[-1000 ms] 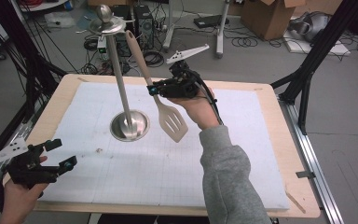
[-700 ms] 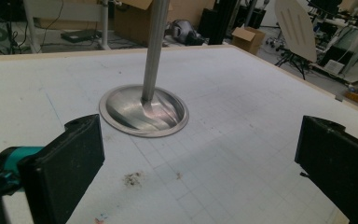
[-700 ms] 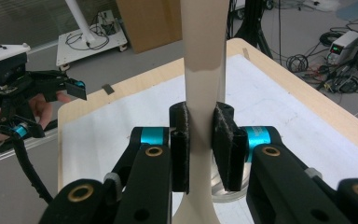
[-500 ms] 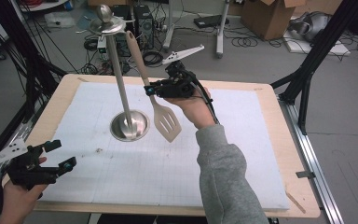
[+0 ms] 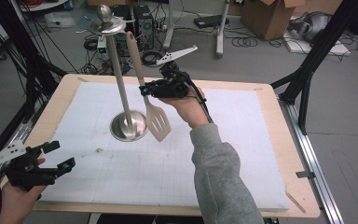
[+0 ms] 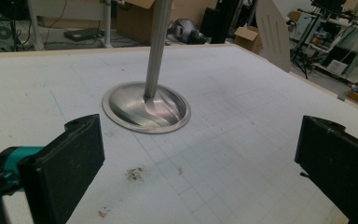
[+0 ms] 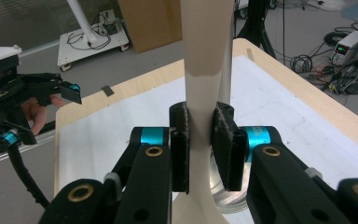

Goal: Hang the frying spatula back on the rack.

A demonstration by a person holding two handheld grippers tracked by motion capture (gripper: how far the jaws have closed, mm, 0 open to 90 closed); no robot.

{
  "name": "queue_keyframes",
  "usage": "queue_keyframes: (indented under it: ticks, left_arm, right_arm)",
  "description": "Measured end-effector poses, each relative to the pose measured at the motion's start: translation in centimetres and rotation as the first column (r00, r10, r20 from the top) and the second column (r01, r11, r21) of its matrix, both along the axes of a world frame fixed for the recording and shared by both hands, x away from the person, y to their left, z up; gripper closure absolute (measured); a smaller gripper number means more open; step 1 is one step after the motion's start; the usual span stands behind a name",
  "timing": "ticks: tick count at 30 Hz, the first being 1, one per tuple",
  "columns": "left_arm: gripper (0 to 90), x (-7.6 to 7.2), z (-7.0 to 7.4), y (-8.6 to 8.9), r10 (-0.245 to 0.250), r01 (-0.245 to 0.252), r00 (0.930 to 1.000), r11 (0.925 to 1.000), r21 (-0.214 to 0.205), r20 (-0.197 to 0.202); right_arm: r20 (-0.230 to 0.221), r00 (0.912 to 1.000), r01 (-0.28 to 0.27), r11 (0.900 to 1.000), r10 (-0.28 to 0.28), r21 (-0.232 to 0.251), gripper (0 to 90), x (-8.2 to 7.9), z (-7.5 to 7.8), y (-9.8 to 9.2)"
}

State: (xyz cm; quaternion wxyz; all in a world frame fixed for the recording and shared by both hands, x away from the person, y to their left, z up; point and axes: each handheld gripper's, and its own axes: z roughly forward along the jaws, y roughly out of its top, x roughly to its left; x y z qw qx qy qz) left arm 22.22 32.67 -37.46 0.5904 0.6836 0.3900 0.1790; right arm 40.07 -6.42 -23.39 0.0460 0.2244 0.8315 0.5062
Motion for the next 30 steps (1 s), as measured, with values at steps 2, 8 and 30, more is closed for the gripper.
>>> queue_keyframes:
  ticks: [2,8,30]
  left_arm:
    - [1.8,0.0,0.0,0.0,0.001,-0.001,1.0000,1.0000,-0.001,0.000]
    - [1.8,-0.2,0.0,0.1,0.004,-0.004,1.0000,1.0000,0.001,0.000]
    - [1.8,-0.3,-0.1,0.2,0.008,-0.008,1.0000,1.0000,0.006,-0.003]
  right_arm:
    - [-0.005,1.0000,0.002,1.0000,-0.002,0.001,78.0,0.0,0.0,0.1]
    - [0.002,1.0000,0.002,1.0000,-0.002,0.004,78.0,0.1,-0.2,0.4]
    - [0.024,0.9995,0.018,0.9997,-0.019,0.013,77.7,0.3,-0.6,1.2]
